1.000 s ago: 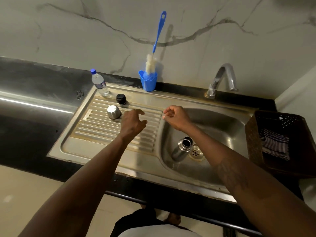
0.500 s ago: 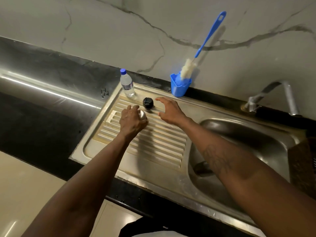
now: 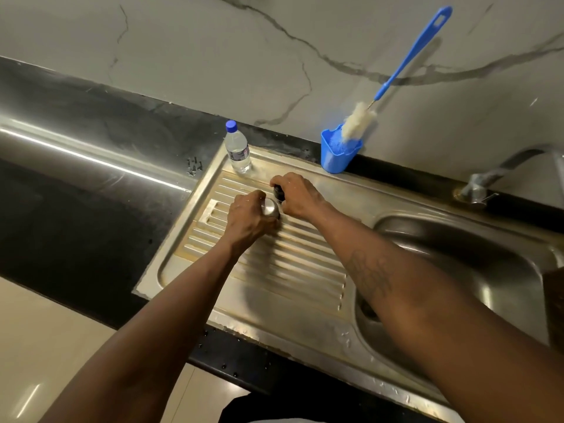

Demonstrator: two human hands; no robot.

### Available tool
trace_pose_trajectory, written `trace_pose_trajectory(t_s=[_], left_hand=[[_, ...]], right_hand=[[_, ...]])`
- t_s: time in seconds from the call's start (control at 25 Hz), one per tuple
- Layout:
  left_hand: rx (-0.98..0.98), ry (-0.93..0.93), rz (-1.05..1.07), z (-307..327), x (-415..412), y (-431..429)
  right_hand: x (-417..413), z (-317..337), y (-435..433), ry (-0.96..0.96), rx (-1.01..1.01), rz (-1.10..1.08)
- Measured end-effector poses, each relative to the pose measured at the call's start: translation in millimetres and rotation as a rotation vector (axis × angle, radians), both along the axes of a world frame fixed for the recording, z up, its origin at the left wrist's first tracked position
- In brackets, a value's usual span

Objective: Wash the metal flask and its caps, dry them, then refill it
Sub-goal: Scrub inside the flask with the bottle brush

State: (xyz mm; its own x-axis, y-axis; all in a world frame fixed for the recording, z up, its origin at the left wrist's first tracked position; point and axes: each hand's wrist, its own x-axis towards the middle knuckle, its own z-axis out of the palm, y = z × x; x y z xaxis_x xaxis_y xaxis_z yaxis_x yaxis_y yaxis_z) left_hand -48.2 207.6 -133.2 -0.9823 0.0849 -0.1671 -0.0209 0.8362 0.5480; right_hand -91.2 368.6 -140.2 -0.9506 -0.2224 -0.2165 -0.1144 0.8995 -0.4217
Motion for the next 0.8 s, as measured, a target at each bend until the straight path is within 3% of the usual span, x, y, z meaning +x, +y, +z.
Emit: trace_pose_trajectory(t_s=[0.24, 0.52, 0.8], left_hand=[[0.053, 0.108, -0.117, 9.8, -5.8, 47.4], [-0.003, 0.136, -0.405, 19.2, 19.7, 178.0], [0.020, 0.128, -0.765, -14.7, 69.3, 257.9]], right_hand=[[26.9, 37.1, 65.9, 0.106, -0.166, -0.152], [102.1, 41.7, 192.9, 0.191, -0.147, -0.451], [175.7, -4.9, 269.2, 0.002, -0.140, -0.590]])
